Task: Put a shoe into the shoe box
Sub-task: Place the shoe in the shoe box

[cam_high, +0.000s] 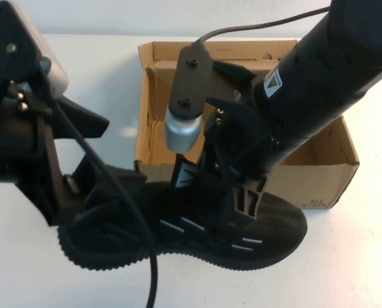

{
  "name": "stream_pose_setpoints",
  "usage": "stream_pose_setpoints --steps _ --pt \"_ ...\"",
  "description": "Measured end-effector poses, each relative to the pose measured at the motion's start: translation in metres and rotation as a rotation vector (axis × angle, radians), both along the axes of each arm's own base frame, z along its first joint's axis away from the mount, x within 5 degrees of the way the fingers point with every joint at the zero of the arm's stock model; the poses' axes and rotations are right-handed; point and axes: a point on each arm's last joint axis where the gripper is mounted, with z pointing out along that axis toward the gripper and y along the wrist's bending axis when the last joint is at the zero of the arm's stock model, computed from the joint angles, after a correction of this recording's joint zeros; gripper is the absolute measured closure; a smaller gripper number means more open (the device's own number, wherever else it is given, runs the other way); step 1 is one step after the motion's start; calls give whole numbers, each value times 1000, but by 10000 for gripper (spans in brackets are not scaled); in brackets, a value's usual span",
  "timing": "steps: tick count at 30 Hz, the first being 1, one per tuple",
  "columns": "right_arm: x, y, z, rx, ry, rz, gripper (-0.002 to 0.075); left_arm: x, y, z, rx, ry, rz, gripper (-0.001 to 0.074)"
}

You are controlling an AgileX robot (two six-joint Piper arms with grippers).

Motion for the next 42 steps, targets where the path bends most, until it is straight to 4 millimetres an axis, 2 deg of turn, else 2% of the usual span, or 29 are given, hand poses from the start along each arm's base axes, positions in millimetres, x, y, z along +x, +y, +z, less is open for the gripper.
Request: stream_pose_setpoints --steps 2,9,13,16,20,21,24,36,42 --pt "2 -2 -1 -28 -17 -13 708 2 0 1 -19 -4 30 68" --pt "14 -15 -5 -136 -87 -91 709 9 5 15 -144 -56 205 65" --pt "33 -34 6 -107 -98 -174 709 8 12 19 -157 -66 289 90" --pt "49 -53 20 -79 -140 -241 710 8 16 17 -144 -46 342 228" --pt "68 -71 35 -55 -186 -313 710 6 19 13 -100 1 366 566" --pt "72 -73 36 -58 -194 -319 710 5 19 11 -90 18 365 625" --pt "84 -71 37 -64 -215 -325 710 2 19 8 -67 63 358 704" --pt "149 -46 9 -139 -263 -298 710 -1 24 1 15 113 378 734" --pt "176 -34 -16 -172 -256 -293 710 -1 25 0 20 119 382 734"
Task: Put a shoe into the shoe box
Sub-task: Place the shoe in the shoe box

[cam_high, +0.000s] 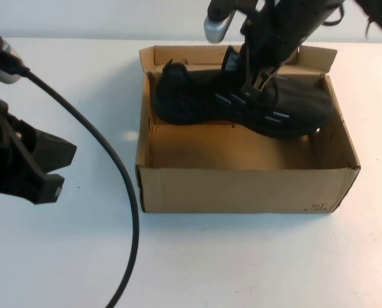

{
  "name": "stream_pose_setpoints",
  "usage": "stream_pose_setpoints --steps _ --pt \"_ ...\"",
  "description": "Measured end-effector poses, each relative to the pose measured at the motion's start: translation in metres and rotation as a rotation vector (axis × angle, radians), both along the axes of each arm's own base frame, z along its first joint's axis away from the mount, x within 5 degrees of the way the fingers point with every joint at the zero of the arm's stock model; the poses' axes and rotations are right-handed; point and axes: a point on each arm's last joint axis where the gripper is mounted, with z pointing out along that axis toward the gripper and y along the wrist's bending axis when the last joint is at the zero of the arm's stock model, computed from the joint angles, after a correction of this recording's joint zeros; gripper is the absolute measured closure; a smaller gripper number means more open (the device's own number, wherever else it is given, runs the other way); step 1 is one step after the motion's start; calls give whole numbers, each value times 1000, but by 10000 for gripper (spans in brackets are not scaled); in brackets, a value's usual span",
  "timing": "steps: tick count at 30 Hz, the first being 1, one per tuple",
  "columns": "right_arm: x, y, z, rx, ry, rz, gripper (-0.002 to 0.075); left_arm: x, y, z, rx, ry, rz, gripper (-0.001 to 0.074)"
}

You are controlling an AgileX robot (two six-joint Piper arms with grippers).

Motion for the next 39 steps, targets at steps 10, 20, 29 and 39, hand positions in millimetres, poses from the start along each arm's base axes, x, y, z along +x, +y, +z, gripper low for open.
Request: stream_pose_setpoints --steps 10,20,29,39 --pt "26 10 -35 -41 36 -5 711 -1 0 -3 7 23 -3 734" --pt "41 14 -72 -95 93 -32 711 -2 0 -10 20 50 -4 734" --pt "49 15 -75 -90 31 -54 711 -2 0 -10 19 51 -3 734" --pt "58 19 -80 -53 -33 -63 711 -2 0 -10 19 51 -3 734"
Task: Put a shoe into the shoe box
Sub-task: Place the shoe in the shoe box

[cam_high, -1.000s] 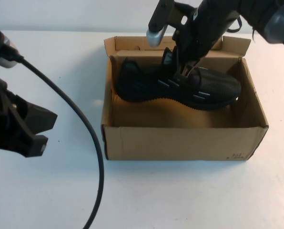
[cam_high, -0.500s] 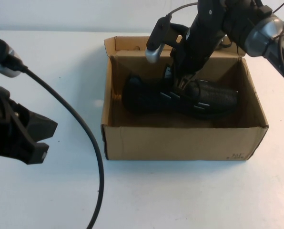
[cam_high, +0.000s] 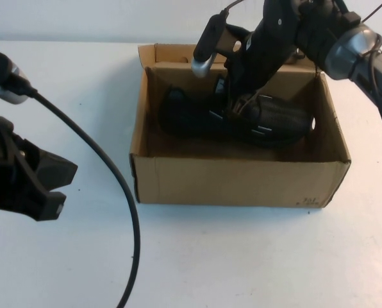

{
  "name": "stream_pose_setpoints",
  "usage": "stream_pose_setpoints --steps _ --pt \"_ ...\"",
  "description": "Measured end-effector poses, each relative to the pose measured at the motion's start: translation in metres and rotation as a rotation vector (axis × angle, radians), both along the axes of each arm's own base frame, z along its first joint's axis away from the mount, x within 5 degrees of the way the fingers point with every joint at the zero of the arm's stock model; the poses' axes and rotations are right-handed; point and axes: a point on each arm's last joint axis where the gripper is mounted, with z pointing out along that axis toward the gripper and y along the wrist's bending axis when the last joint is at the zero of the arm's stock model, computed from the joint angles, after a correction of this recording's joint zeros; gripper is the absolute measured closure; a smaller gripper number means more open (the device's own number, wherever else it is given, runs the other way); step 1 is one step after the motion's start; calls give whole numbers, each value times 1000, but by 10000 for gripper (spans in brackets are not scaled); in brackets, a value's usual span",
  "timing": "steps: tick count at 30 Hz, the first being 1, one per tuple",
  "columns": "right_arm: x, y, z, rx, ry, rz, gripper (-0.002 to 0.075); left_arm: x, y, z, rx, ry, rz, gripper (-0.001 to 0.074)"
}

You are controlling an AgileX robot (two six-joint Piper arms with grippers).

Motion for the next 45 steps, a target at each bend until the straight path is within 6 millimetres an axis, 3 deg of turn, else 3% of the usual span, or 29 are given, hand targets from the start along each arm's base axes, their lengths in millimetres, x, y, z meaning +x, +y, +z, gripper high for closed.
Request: stream_pose_setpoints --steps 8,18,21,26,28,32,37,42,45 --pt "9 4 -25 -13 26 -1 711 0 0 0 0 0 0 734" --pt "10 5 -29 -14 28 -2 699 0 0 0 0 0 0 734" --pt "10 5 -29 -12 26 -4 620 0 0 0 0 0 0 734" --pt "11 5 -26 -2 19 -13 404 -1 0 -1 4 8 -3 734" --pt "10 5 -21 9 13 -25 353 -1 0 -1 6 14 -5 734" --pt "4 2 -1 31 -19 -30 325 -1 0 -1 6 18 -6 734" --pt "-12 -6 43 65 -86 -28 319 -2 0 -1 8 21 -7 734" --pt "-33 -16 84 92 -125 -33 356 -3 0 -2 15 37 -13 734" --pt "-46 -22 102 106 -122 -51 438 -3 0 -3 16 41 -14 734"
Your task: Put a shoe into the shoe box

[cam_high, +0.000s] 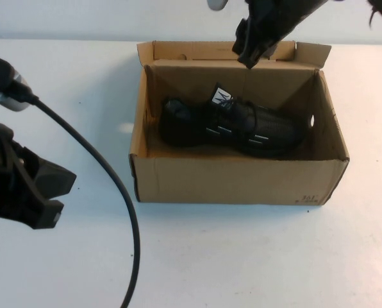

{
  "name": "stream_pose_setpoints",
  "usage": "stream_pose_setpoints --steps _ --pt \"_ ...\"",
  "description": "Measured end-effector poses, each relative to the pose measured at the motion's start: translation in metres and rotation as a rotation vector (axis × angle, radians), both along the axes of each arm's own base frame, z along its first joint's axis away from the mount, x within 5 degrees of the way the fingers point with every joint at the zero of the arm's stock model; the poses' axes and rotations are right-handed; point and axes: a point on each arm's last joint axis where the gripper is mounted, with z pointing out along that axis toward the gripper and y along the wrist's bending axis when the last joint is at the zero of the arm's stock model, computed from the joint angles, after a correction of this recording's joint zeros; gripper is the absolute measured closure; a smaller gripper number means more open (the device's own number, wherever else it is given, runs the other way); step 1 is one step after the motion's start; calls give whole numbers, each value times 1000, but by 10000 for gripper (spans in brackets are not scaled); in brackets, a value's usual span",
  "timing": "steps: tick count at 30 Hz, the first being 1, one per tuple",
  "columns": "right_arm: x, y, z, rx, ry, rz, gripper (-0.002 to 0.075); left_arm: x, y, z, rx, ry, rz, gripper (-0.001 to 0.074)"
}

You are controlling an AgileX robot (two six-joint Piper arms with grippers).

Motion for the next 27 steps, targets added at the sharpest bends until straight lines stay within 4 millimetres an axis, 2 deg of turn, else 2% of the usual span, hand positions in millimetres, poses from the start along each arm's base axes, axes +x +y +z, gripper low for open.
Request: stream_pose_setpoints --steps 4,7,12,14,17,19,23,27 --pt "-9 -7 8 -7 40 -13 651 -2 1 1 1 -8 -5 734" --pt "-7 -14 7 16 74 -60 715 -7 3 5 5 -40 -22 734" --pt "-5 -37 19 161 127 -125 736 -28 12 19 43 -174 -91 734" --pt "-10 -47 32 272 150 -126 739 -41 18 27 59 -249 -120 734" --pt "-23 -67 62 465 164 -120 740 -60 27 36 72 -340 -129 734" --pt "-37 -81 85 549 139 -123 741 -72 34 41 75 -392 -119 734" --pt "-71 -99 123 598 47 -135 741 -89 45 47 48 -436 -49 734" --pt "-112 -108 154 620 -36 -131 742 -92 51 48 3 -403 64 734"
